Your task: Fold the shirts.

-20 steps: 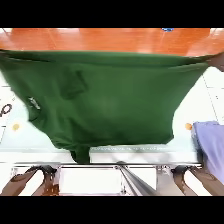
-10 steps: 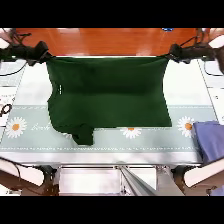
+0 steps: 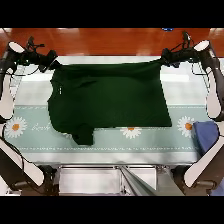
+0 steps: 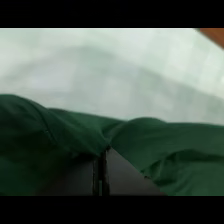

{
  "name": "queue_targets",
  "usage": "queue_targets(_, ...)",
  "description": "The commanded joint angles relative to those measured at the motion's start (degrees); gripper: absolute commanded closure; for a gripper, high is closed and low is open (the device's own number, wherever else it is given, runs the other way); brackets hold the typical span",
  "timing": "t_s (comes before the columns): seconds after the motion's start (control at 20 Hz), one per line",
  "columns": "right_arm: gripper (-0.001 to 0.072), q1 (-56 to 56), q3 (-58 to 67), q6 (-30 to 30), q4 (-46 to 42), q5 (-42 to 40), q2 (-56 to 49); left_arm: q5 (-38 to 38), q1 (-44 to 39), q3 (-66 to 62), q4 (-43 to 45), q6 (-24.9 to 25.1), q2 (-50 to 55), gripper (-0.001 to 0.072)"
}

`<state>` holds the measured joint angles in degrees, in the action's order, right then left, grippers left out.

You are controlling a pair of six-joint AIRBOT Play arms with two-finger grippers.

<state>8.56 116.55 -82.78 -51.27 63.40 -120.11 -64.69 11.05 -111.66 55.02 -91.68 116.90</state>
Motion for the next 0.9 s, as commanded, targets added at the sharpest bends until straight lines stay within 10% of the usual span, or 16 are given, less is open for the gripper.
queue_targets(0.0, 0.0685, 0.46, 0.52, 0.66, -3.87, 9.09, 0.83, -10.1, 1.22, -0.39, 0.24, 4.96, -0.87, 0.0686)
queue_targets(0.35, 0.0685, 2.71, -2.16, -0.98, -9.64, 20.11, 0.5, -27.76, 1.36, 0.5, 8.7, 7.3, -0.68, 0.0686)
queue_targets(0.85, 0.0685, 2.34, -2.16, -0.87, -10.91, 22.64, -0.55, -34.38, 1.18, 0.94, 11.06, 7.04, -0.17, 0.0686)
